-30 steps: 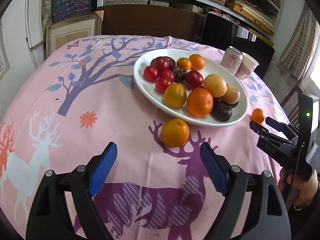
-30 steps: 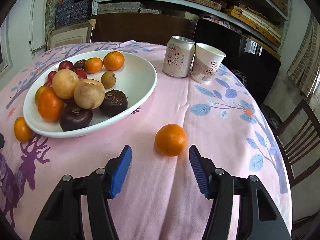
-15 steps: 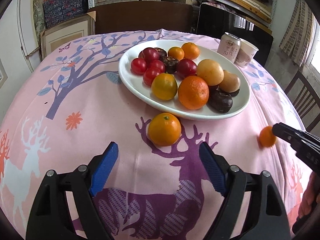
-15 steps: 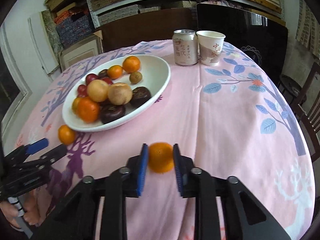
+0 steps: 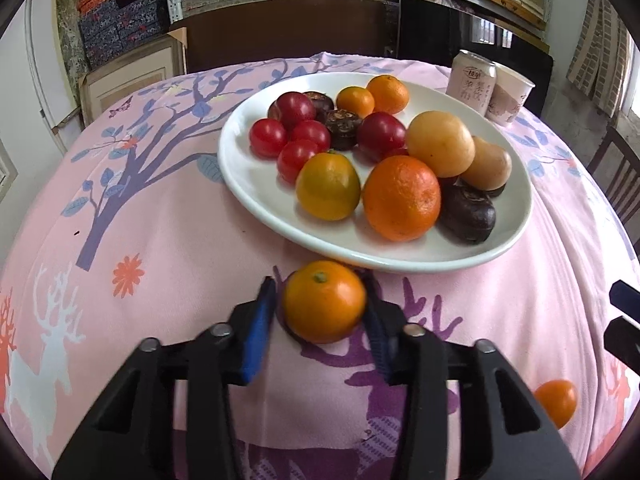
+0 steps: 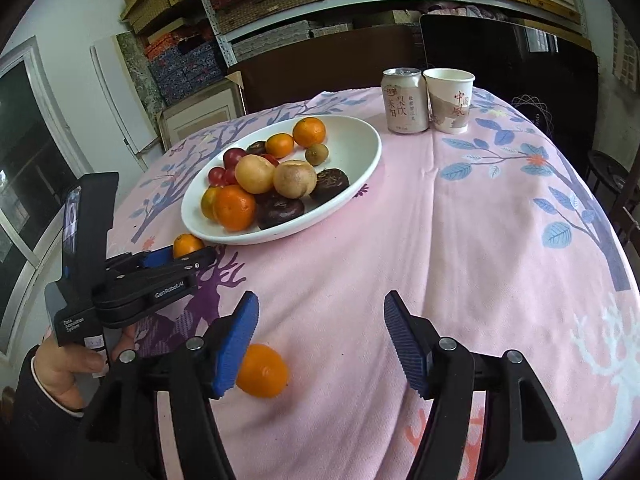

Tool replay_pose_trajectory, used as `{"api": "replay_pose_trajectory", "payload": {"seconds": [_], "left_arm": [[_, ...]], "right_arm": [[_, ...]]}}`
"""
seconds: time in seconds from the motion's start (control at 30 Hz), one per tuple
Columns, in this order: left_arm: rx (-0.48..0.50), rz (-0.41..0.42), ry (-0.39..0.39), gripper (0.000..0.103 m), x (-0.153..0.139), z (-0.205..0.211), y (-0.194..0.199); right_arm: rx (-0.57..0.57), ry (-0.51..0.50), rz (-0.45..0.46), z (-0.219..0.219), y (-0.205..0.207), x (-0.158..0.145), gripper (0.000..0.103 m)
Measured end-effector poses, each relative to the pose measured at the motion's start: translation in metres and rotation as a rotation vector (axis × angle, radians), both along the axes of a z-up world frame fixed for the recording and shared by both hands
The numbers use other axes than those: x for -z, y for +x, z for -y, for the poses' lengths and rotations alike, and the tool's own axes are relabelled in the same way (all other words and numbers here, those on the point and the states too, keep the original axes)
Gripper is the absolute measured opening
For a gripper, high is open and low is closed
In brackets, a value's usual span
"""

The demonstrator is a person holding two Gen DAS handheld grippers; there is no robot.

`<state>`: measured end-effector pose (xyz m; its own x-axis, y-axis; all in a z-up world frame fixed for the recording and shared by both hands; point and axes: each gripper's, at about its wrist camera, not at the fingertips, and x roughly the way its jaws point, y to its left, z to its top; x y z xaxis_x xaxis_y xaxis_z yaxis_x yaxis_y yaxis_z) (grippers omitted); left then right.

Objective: Organize fruits

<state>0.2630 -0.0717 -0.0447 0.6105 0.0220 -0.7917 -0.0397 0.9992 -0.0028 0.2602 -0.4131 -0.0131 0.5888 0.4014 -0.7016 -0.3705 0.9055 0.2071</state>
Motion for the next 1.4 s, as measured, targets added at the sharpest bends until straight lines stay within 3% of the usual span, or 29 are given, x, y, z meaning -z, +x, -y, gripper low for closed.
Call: {"api": "replay_pose_trajectory", "payload": {"seconds": [0.13,0.3,0.47,0.57,0.77,1.0,1.13,1.27,1.4], "left_arm": [[0.006,0.0,-0.025,0.035,-0.005,-0.002,-0.006],[0.016,0.009,-0.039,0.035,-0.013,-0.003,-0.019],[0.023,0.012,-0.048,0.035,-0.018,-0.003,-0.034],[0.027,0.008,-0.051,0.035,-0.018,-0.004,-0.042],[0.051,0.022,-0.044,0.035,-0.026,-0.004,-0.053],[0.102,0.103,-0.008,0.035,-0.066,0.002,-0.044],[0.133,0.168,0.019,0.035,-0.092,0.008,-0.025],[0.141,0.181,0.037,0.035,-0.101,0.011,0.009],[0.119,0.134,0.028,0.035,-0.086,0.004,0.051]], "right_arm": [[-0.097,-0.02,-0.031,-0.016,-0.011,0.0,0.067],[-0.205,-0.132,-0.036,-0.045,-0.04,0.013,0.065],[-0.251,-0.22,-0.064,-0.065,-0.049,0.036,0.038],[-0.244,-0.254,-0.033,-0.071,-0.054,0.036,0.037],[-0.184,-0.172,0.005,-0.056,-0.049,0.017,0.037],[-0.06,-0.058,0.283,-0.035,-0.032,-0.047,0.037],[-0.035,-0.031,0.41,-0.044,-0.007,-0.063,0.037],[-0.059,-0.024,0.408,-0.061,0.035,-0.06,0.037],[-0.078,-0.058,0.35,-0.08,0.077,-0.047,0.037]]}}
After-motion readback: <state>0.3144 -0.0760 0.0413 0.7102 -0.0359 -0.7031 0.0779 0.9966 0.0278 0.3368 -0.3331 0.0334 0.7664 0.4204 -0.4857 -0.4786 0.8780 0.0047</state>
